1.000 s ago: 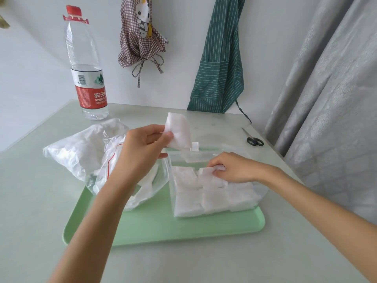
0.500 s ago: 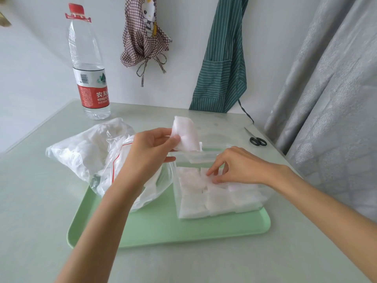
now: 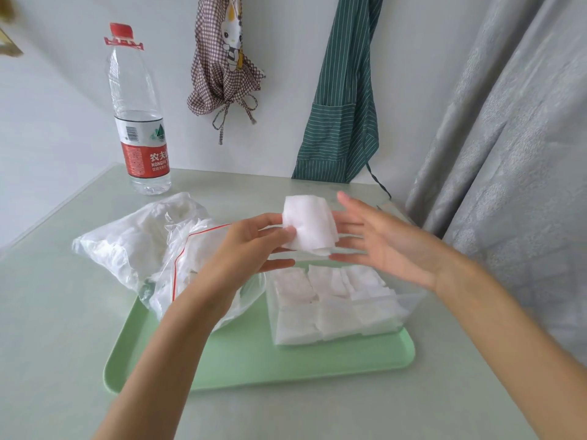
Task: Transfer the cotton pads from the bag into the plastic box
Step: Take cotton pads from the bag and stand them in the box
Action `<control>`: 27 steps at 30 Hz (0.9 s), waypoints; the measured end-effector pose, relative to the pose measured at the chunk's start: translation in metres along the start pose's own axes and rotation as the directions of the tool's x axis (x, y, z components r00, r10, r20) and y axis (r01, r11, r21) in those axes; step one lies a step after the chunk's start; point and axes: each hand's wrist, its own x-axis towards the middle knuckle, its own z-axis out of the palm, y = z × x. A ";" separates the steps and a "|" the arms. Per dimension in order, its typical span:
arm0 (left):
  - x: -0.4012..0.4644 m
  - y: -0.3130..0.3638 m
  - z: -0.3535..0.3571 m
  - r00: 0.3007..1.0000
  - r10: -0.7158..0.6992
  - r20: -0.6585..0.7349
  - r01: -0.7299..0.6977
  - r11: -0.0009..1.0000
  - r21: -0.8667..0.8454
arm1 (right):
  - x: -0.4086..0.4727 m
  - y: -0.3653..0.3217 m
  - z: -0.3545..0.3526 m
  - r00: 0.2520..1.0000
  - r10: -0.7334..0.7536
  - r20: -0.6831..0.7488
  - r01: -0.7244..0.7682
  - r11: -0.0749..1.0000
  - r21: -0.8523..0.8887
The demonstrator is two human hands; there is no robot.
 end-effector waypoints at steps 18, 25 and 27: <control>-0.006 -0.008 -0.010 0.968 0.239 -0.080 -0.025 0.409 0.912 | 0.006 0.015 -0.011 0.989 0.147 0.019 -0.122 0.883 -0.453; -0.007 -0.005 -0.011 0.961 0.255 -0.104 0.013 0.336 0.942 | 0.037 0.013 0.015 0.989 0.146 -0.008 -0.118 0.768 -0.629; -0.006 -0.007 -0.012 0.965 0.236 -0.113 0.027 0.339 0.941 | 0.042 0.021 0.021 0.995 0.099 -0.009 -0.083 0.775 -0.626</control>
